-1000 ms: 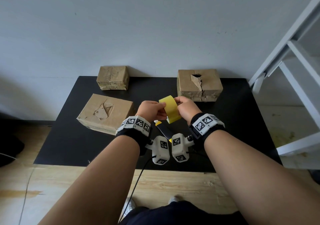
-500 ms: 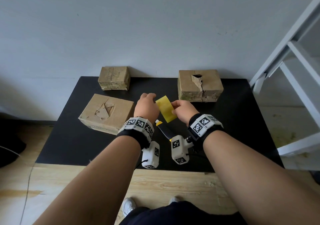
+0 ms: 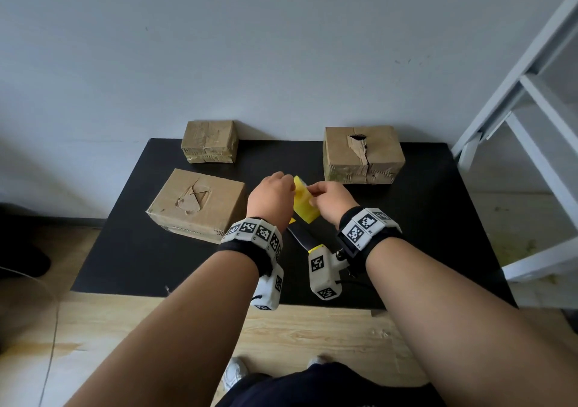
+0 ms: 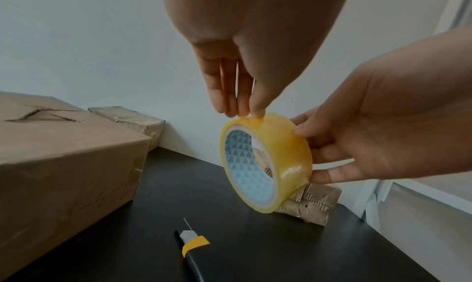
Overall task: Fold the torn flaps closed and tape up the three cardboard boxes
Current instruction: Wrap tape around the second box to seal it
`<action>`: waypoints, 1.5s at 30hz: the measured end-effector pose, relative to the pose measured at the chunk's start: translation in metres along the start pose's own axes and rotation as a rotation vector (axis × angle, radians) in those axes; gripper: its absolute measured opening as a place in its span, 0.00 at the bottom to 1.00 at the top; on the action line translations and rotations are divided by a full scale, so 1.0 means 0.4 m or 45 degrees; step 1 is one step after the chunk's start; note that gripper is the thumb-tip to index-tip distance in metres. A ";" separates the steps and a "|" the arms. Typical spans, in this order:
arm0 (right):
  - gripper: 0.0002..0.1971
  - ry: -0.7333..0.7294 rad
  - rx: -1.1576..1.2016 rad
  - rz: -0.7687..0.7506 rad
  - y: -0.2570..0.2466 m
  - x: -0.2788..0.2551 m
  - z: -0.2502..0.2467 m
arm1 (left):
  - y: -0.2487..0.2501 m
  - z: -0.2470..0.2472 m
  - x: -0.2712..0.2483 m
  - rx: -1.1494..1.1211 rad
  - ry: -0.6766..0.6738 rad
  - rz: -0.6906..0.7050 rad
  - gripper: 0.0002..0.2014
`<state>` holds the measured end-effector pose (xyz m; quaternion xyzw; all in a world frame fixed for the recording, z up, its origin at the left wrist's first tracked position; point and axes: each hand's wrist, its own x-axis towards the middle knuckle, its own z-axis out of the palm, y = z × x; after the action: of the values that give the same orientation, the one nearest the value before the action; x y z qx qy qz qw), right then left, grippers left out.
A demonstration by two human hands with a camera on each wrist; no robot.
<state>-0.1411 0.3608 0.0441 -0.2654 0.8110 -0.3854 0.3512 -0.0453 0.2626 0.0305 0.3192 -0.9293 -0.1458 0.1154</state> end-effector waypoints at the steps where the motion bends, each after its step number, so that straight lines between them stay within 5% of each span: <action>1: 0.18 -0.003 -0.001 0.001 -0.001 -0.002 0.002 | -0.002 -0.001 0.000 0.004 -0.003 0.009 0.10; 12: 0.15 -0.081 -0.360 -0.145 0.001 -0.016 0.004 | -0.009 0.017 -0.019 0.242 -0.380 0.048 0.12; 20: 0.15 -0.121 -0.648 -0.070 0.012 -0.001 0.012 | 0.014 0.014 -0.014 0.133 -0.570 -0.049 0.12; 27: 0.14 -0.154 -0.525 0.033 0.026 0.005 0.004 | -0.048 0.005 0.011 -0.250 -0.473 -0.359 0.09; 31: 0.15 -0.139 -0.476 0.007 0.018 0.005 0.006 | -0.049 0.010 0.003 -0.526 -0.460 -0.437 0.15; 38: 0.16 -0.123 -0.433 0.029 0.016 0.005 0.004 | -0.047 0.010 -0.007 -0.585 -0.279 -0.437 0.03; 45: 0.22 -0.202 -0.298 0.039 0.004 0.001 0.008 | -0.054 0.005 0.006 -0.555 -0.193 -0.496 0.05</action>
<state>-0.1393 0.3600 0.0410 -0.3217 0.8240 -0.2607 0.3866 -0.0356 0.2453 0.0216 0.4473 -0.8033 -0.3847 0.0813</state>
